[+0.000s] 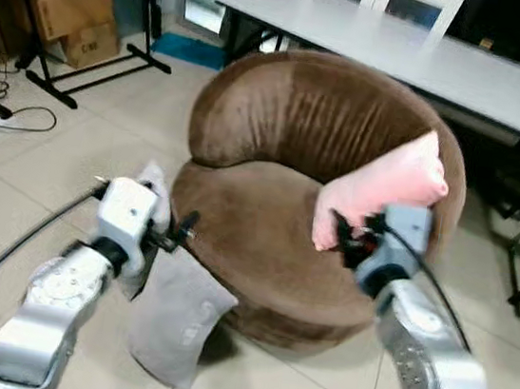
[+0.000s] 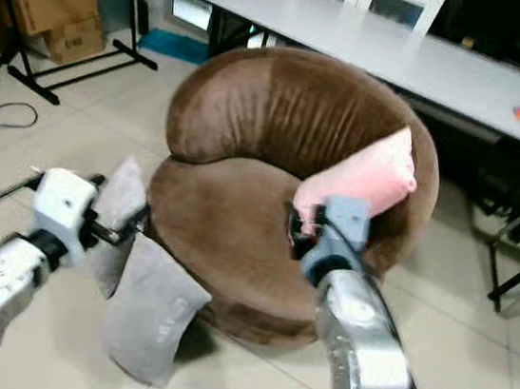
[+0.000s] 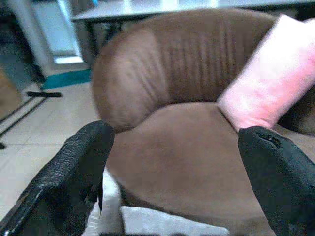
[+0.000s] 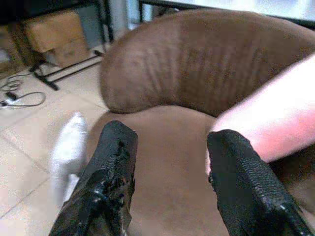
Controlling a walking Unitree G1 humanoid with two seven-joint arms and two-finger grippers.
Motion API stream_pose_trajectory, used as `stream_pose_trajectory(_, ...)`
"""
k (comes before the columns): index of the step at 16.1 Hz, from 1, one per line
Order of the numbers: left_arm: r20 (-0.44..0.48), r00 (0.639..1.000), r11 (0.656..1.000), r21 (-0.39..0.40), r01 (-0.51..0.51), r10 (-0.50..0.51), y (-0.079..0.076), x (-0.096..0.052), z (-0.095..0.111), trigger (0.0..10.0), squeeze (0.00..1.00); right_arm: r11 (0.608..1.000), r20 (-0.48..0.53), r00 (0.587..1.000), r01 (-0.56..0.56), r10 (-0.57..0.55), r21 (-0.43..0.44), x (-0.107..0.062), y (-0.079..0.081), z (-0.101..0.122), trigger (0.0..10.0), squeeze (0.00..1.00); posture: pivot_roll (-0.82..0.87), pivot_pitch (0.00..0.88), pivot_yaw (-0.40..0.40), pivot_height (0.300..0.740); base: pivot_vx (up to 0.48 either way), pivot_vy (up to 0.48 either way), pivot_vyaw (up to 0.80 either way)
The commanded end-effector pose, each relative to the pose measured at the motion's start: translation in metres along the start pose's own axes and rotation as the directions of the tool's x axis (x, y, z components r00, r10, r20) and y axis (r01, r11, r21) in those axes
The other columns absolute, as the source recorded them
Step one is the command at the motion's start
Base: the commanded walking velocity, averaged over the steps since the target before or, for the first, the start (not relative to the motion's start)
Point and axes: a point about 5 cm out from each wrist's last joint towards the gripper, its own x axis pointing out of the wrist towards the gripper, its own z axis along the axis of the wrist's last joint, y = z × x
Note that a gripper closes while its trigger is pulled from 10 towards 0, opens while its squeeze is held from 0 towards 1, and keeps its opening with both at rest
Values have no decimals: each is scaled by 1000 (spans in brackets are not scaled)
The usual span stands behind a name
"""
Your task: Move the pillow to the sofa from floor
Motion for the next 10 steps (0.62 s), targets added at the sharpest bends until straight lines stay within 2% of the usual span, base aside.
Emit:
stream_pose_trajectory(1, 4, 1000, 1000, -3, 9, -9, -4, 4, 1, 10000, 0, 999, 20, 999, 35, -35, -17, -1, -10, 5, 10000, 0, -78, 0, -71, 740, 0, 0, 0)
stream_pose_trajectory(2, 5, 1000, 1000, -7, 9, -9, -3, 5, 1, 10000, 0, 999, 24, 999, 43, -43, -8, -1, -10, 6, 10000, 0, -81, 0, -69, 740, 0, 0, 794)
stream_pose_trajectory(5, 6, 1000, 1000, -6, 2, -2, -1, 7, 1, 10000, 0, 999, 17, 999, 42, -41, -3, -1, -9, 5, 10000, 0, -82, 0, -67, 740, 301, 0, 740)
stream_pose_trajectory(10, 5, 1000, 1000, 3, -1, 1, 1, 9, 2, 10000, 0, 997, 18, 997, 76, -75, -7, 2, -11, 5, 10000, 0, -83, 0, -62, 740, 353, 0, 0)
